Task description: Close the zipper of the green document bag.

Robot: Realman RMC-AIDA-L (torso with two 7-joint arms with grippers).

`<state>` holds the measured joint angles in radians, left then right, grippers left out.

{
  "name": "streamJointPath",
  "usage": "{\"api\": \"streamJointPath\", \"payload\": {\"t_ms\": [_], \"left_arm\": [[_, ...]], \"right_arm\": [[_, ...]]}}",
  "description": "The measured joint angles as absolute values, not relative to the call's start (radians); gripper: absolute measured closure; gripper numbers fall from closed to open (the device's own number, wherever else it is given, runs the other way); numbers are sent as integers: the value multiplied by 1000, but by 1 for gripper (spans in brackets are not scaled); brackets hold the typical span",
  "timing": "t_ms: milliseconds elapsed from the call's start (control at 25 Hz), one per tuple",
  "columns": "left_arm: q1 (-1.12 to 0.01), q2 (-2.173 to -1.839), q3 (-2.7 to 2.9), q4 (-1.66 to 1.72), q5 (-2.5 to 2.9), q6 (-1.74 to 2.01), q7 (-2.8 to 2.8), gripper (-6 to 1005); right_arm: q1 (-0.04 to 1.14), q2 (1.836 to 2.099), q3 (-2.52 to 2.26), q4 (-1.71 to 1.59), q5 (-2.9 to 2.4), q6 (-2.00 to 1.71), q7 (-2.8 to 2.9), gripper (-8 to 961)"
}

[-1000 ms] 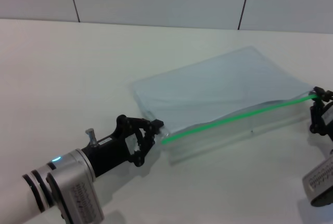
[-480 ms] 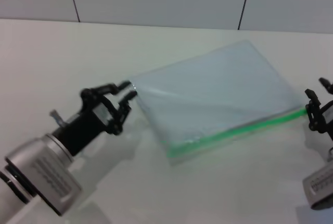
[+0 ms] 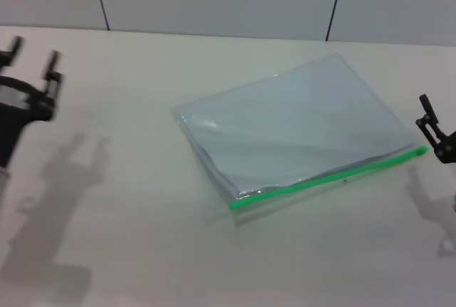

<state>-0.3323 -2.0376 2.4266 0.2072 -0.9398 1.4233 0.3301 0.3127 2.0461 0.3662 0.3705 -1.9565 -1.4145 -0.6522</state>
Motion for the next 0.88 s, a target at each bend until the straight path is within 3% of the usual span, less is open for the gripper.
{"api": "streamJointPath", "payload": {"t_ms": [80, 320, 480, 800, 880], "left_arm": [[-334, -2038, 2426, 191, -1016, 1426, 306, 515], [-338, -2038, 2425, 182, -1131, 1427, 206, 496], [-345, -2034, 2418, 160, -1164, 1426, 110, 483], [-366, -2035, 2350, 108, -1176, 1366, -40, 258], [-370, -2035, 2348, 108, -1178, 1344, -47, 258]], "right_arm": [[317, 2045, 370, 370, -1954, -1423, -585, 203], [334, 2040, 384, 349, -1953, -1426, -396, 73], [339, 2040, 382, 346, -1954, -1426, -379, 74], [356, 2041, 385, 351, -1948, -1421, -331, 76], [360, 2040, 385, 349, -1948, -1414, -308, 76]]}}
